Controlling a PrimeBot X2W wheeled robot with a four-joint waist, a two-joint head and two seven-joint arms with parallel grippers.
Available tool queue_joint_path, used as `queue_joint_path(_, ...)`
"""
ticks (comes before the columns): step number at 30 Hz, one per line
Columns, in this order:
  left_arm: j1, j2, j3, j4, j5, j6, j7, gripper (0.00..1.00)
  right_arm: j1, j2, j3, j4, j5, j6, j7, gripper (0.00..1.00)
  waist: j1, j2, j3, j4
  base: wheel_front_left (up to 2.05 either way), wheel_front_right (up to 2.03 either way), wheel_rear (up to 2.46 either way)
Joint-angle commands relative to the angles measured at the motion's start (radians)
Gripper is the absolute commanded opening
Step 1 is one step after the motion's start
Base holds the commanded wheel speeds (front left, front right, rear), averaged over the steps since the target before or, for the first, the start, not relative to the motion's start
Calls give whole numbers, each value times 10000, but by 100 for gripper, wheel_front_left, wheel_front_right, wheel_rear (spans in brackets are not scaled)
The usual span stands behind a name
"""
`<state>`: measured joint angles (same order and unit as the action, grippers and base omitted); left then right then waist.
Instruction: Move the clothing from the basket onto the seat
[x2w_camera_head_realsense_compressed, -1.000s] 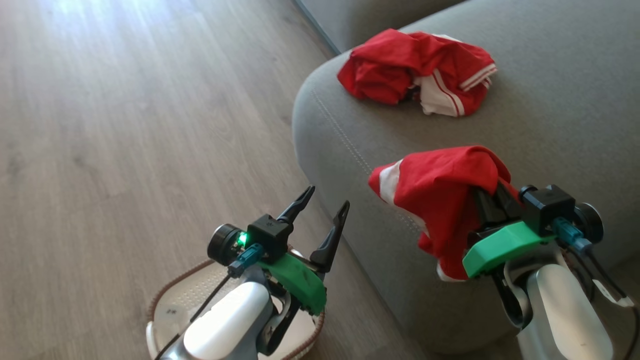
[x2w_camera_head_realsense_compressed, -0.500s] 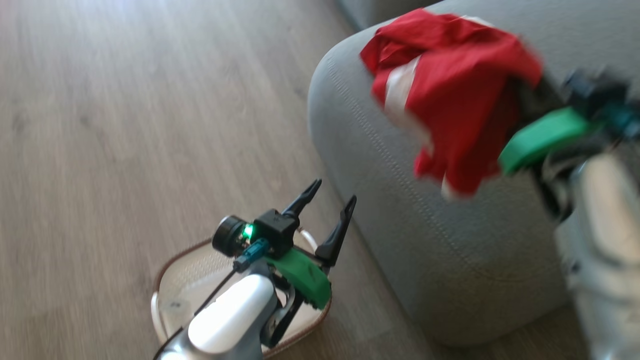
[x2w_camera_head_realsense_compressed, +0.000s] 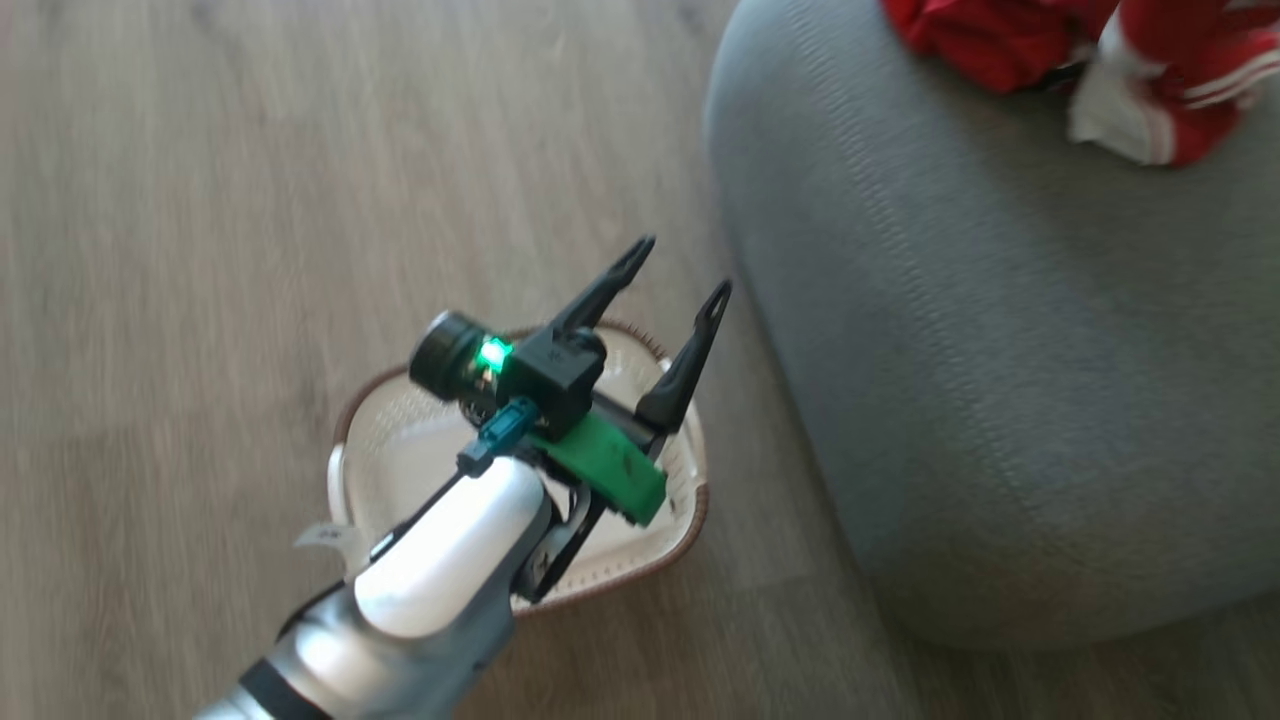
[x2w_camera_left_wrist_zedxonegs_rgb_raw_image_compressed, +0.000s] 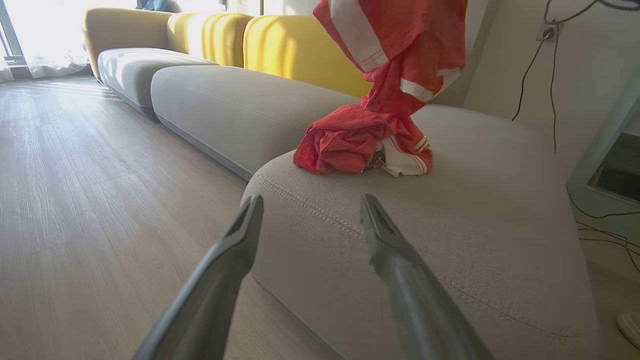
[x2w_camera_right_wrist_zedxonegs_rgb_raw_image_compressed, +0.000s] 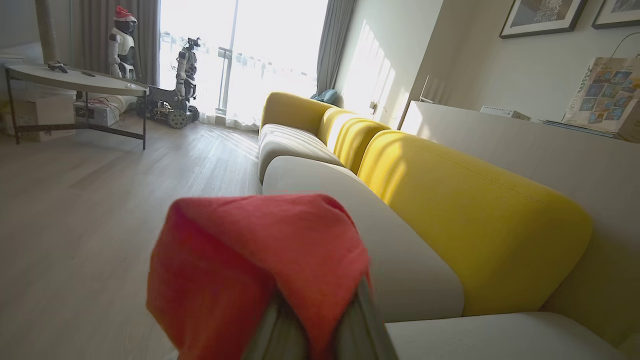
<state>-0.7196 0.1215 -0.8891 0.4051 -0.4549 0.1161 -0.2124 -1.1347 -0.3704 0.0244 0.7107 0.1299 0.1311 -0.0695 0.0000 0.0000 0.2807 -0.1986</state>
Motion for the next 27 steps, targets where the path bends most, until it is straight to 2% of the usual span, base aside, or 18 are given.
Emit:
queue_joint_path(1,-441,173,264,-422,86,74,28,100,-494,-187,-80,-180,-131,-4,42,0,0,0,570,496,0,0,0)
queue_joint_path(5,-652,312,197,-946,273,181,196,100,-1506,-574,-607,723,-454,-4,68,0,0,0,1127,784,0,0,0)
queue_joint_path(10,-774,498,101,-1370,440,281,404,100,-2103,-689,-1350,1778,-848,-4,-99,0,0,0,1664,1012,0,0,0)
queue_joint_path(21,-650,868,-44,-1753,495,403,653,100,-982,-351,-3019,4274,-2136,-4,-599,0,0,0,2257,1180,0,0,0)
queue_joint_path(27,-601,1017,-64,-1875,471,465,745,100,-799,-182,-3642,4789,-2697,-4,-761,0,0,0,2324,1065,0,0,0)
